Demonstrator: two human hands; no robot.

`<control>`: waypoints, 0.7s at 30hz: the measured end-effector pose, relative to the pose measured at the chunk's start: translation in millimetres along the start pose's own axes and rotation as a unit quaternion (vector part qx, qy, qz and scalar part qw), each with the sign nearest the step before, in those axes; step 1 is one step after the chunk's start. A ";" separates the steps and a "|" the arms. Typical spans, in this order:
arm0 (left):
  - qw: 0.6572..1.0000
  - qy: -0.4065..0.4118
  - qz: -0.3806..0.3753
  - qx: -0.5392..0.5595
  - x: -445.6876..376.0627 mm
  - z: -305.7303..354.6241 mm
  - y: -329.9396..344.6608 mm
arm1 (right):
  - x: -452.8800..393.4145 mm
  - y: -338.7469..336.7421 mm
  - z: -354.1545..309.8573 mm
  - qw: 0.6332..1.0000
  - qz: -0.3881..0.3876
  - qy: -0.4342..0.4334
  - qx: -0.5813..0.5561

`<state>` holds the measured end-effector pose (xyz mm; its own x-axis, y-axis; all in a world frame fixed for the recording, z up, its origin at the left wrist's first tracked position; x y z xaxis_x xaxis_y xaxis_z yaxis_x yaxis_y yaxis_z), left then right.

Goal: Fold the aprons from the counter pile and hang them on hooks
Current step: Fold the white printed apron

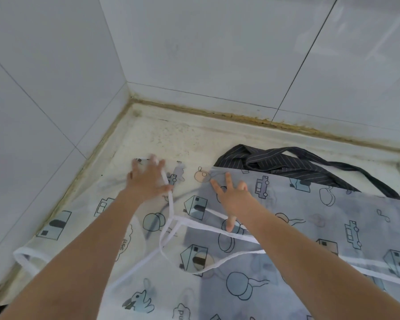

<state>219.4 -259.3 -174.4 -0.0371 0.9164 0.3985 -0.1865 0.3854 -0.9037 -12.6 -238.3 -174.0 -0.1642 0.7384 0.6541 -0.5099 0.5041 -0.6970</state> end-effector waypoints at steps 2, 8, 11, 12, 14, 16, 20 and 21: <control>0.998 -0.056 0.012 -0.037 3.9 -28.2 -6.5 | 1.7 -2.1 -0.7 1.000 0.001 -0.002 0.023; 0.996 -0.019 0.058 -0.070 40.6 -19.8 -22.6 | 15.3 -17.0 -7.7 0.999 0.000 0.002 0.041; 0.982 0.172 0.066 0.034 64.6 29.5 -13.9 | 31.9 -17.5 -5.9 0.999 -0.002 -0.003 -0.034; 0.971 0.229 0.039 0.049 72.4 42.3 -8.5 | 38.7 -14.6 -3.5 0.996 0.010 -0.012 -0.085; 0.953 0.297 -0.033 0.052 81.1 54.4 3.5 | 55.2 -5.1 1.4 0.980 0.076 -0.044 -0.177; 0.946 0.307 -0.091 0.061 85.5 57.1 15.9 | 80.5 7.9 7.6 0.958 0.133 -0.075 -0.242; 0.942 0.318 -0.111 -0.010 89.3 53.4 26.8 | 123.9 43.9 5.8 0.968 0.049 -0.140 -0.203; 0.940 0.321 -0.107 -0.037 89.5 54.6 25.6 | 126.0 52.4 4.9 0.977 0.046 -0.140 -0.153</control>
<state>157.7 -173.4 -153.4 0.5975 0.6846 0.4174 -0.0528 0.5530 -0.8315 -64.2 -121.0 -126.7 -0.4430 0.6572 0.6098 -0.2136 0.5832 -0.7837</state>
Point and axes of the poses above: each hand's wrist, its own x-axis away from the middle knuckle, its own y-axis out of the palm, z = x × y, the point moved 1 cm from there along -x, towards the middle knuckle, and after that the axes turned 5 degrees about x, right-handed, at the moved point
